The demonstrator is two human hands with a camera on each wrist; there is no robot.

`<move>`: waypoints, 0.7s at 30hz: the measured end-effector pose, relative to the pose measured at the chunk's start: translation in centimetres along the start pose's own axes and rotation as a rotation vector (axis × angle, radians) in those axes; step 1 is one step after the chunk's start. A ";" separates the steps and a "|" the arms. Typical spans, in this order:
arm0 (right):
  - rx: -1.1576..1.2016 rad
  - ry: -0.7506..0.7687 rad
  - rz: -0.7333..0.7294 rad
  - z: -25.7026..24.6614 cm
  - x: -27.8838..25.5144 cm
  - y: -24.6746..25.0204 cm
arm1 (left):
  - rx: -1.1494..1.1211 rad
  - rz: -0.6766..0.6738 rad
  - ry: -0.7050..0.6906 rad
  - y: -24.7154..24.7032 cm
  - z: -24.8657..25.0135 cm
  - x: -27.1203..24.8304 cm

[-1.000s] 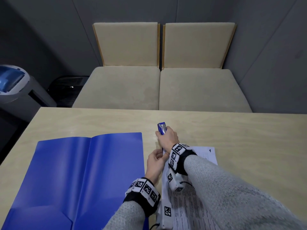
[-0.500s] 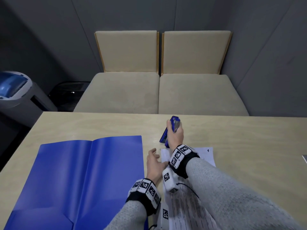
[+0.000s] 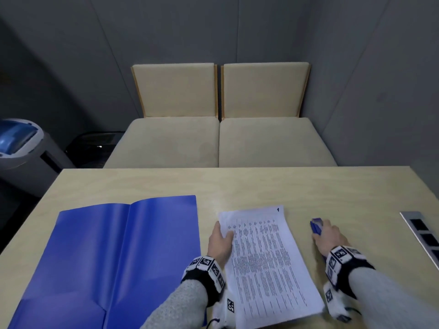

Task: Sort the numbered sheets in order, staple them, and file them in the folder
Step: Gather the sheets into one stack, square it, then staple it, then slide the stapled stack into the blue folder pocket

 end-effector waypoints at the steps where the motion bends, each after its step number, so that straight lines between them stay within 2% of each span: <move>1: -0.051 -0.016 0.005 0.7 -0.4 -0.3 | -0.008 0.001 -0.021 0.0 0.4 -0.7; 4: -0.139 -0.030 0.093 0.6 -2.1 0.8 | 0.013 0.051 -0.068 1.2 3.9 -3.8; 6: 0.006 0.109 0.149 -1.7 -3.4 2.3 | -0.052 0.047 -0.064 2.2 4.9 -4.1; 7: 0.179 0.185 0.104 -3.2 -4.2 2.8 | -0.078 0.034 -0.090 2.7 5.4 -4.2; 8: 0.395 0.241 -0.009 -4.8 -5.1 2.8 | -0.089 0.032 -0.106 3.4 5.9 -4.2; 11: 0.858 0.212 -0.457 -8.7 -8.3 0.9 | -0.138 -0.008 -0.169 6.1 5.3 -1.7; 13: 0.980 0.133 -0.666 -10.1 -9.9 -0.7 | -0.151 0.025 -0.163 8.4 1.4 3.2; 15: 0.962 0.134 -0.817 -11.4 -11.8 -2.0 | -0.144 0.041 -0.151 11.1 2.0 3.5; 18: 0.896 0.166 -0.910 -13.9 -14.0 -3.6 | -0.186 0.114 -0.173 14.5 6.3 -0.4; 20: 0.918 0.177 -0.879 -16.1 -14.5 -4.8 | -0.155 0.242 -0.171 16.9 6.7 -1.5; 21: 0.944 0.163 -0.847 -17.2 -14.3 -5.6 | -0.070 0.321 -0.135 18.1 6.6 -2.2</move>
Point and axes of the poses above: each hand's wrist, its own x-axis towards the middle knuckle, its own y-axis out of the back of the hand, z = x × y, the point moved 6 cm from there along x, towards the middle knuckle, and after that the axes turned 2 degrees about -y, right-handed, at the moved point
